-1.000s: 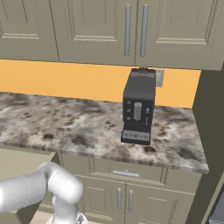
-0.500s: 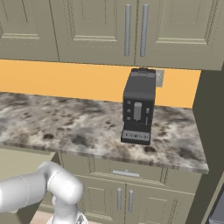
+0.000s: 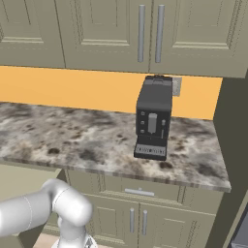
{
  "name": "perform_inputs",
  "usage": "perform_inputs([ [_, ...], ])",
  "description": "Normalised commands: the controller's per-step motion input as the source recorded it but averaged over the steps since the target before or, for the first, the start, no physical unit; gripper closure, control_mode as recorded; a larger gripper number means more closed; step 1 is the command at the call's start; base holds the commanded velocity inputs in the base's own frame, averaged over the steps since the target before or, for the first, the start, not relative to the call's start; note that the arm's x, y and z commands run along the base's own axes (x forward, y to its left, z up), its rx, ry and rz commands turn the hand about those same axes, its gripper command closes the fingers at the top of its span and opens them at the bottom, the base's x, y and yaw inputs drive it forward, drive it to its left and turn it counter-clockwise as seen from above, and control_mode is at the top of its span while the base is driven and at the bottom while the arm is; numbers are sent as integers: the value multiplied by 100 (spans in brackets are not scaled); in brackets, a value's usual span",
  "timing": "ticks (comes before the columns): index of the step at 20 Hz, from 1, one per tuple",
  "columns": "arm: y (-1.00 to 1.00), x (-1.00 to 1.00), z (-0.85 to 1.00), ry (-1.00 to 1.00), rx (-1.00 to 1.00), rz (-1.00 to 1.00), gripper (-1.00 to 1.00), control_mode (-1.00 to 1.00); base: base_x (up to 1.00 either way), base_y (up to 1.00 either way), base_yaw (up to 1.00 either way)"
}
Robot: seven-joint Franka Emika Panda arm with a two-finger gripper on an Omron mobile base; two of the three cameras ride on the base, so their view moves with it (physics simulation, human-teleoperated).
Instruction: Take the tongs from the drawer on the left and place them on the dining counter next to the tray containing the kebab skewer.
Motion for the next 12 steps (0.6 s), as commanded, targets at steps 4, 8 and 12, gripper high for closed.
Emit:
perform_inputs([
  [4,0,8,-17,0,-12,-15,-100,-100,0,0,0],
  [8,0,3,-23,0,-17,-18,-100,-100,0,0,0],
  [12,0,1,-13,0,-12,-17,-100,-100,0,0,0],
])
